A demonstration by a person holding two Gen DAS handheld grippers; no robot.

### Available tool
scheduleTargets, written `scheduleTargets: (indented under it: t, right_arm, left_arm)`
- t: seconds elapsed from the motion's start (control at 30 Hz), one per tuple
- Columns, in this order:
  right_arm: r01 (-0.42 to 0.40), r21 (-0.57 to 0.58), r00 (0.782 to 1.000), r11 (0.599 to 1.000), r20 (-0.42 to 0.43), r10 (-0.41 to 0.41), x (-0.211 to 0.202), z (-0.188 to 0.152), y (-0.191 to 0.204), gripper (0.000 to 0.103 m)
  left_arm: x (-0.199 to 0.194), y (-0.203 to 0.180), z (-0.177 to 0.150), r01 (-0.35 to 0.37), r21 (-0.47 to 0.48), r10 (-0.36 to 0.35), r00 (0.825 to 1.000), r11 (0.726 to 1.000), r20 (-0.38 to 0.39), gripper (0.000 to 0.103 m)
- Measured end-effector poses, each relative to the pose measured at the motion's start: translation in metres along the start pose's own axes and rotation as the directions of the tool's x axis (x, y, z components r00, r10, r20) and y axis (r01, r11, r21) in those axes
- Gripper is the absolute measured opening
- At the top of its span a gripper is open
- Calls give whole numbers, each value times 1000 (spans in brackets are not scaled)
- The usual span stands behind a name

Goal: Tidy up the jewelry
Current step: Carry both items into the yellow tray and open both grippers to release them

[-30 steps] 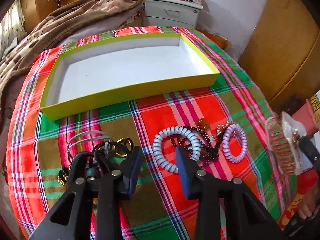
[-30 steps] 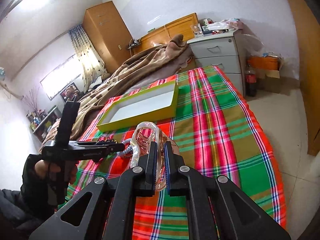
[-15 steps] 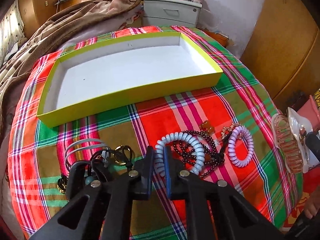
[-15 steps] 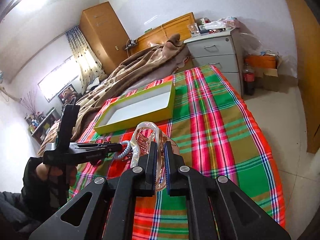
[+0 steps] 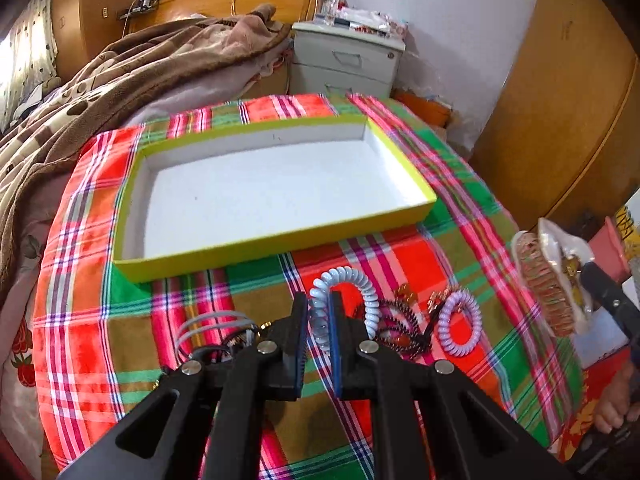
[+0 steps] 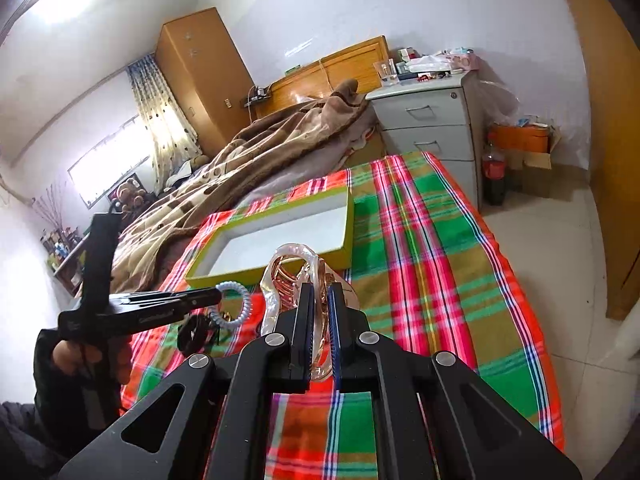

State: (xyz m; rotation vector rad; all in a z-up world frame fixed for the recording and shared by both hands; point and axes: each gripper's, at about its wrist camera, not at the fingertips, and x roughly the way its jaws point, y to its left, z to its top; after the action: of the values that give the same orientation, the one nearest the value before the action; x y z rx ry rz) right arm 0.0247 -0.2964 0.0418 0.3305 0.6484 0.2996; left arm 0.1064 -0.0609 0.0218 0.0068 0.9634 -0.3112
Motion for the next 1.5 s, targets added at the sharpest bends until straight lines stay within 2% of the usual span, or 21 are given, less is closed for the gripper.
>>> scheduleTargets:
  t: [0.13, 0.47, 0.73, 1.17, 1.5]
  right_arm:
    - [17, -2, 1000, 1000, 9, -17, 11, 17, 5, 7]
    - [47, -5, 998, 999, -33, -47, 60, 55, 14, 7]
    - [63, -9, 995, 998, -81, -64, 107, 80, 18, 7]
    - [97, 6, 974, 995, -208, -94, 188, 90, 12, 7]
    - [137, -9, 963, 991, -235, -135, 213, 91, 7, 7]
  left_arm:
    - [-7, 11, 11, 5, -25, -4, 1000, 1000, 25, 10]
    - [-14, 46, 52, -9, -85, 16, 997, 996, 80, 10]
    - [3, 77, 82, -22, -125, 33, 996, 992, 82, 10]
    - [59, 116, 99, -54, -186, 55, 998, 981, 1, 10]
    - [85, 130, 99, -67, -204, 59, 997, 977, -45, 10]
